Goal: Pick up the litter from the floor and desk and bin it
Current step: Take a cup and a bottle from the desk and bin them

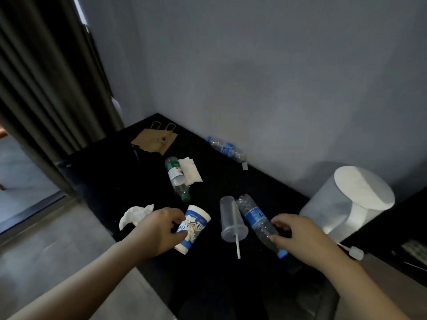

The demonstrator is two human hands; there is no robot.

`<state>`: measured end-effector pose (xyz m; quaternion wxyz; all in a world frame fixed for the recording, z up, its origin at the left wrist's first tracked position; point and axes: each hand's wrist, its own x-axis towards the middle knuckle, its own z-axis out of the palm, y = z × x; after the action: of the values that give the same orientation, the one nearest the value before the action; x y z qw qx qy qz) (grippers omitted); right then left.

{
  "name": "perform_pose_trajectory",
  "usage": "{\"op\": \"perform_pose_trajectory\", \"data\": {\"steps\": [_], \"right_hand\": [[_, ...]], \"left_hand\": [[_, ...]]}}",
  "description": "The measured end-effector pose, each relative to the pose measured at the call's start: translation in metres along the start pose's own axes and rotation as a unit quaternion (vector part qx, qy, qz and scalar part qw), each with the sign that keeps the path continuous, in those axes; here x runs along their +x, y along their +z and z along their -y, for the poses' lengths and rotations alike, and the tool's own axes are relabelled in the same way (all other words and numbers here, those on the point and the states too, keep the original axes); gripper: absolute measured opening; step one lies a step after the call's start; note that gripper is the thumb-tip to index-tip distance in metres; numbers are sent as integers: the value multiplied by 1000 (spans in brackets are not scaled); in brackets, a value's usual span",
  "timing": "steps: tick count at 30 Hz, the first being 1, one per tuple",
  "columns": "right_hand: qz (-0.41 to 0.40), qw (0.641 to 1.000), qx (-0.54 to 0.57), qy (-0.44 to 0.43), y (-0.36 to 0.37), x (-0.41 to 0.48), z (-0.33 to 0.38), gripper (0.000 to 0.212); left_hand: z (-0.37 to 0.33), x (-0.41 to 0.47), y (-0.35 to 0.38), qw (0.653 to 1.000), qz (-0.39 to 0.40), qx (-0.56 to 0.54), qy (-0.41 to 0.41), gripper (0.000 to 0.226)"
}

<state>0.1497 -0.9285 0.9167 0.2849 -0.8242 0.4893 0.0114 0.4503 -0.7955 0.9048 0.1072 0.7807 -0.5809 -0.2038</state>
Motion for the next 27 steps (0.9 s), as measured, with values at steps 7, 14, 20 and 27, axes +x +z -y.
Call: {"op": "perform_pose_trajectory", "data": {"steps": [7,14,20,27], "right_hand": [[4,996,3,93,16,45,-7,37],[22,981,35,189,53,103,-38,49],[34,963,83,255,92,131,-53,57],[22,948,119,294,114,131,-64,66]], "left_hand": [[23,72,26,998,58,5,-3,42],[37,114,81,986,143,8,-83,95],[43,130,108,983,146,-6,-110,101],[58,136,116,966,193,-81,-150,106]]}}
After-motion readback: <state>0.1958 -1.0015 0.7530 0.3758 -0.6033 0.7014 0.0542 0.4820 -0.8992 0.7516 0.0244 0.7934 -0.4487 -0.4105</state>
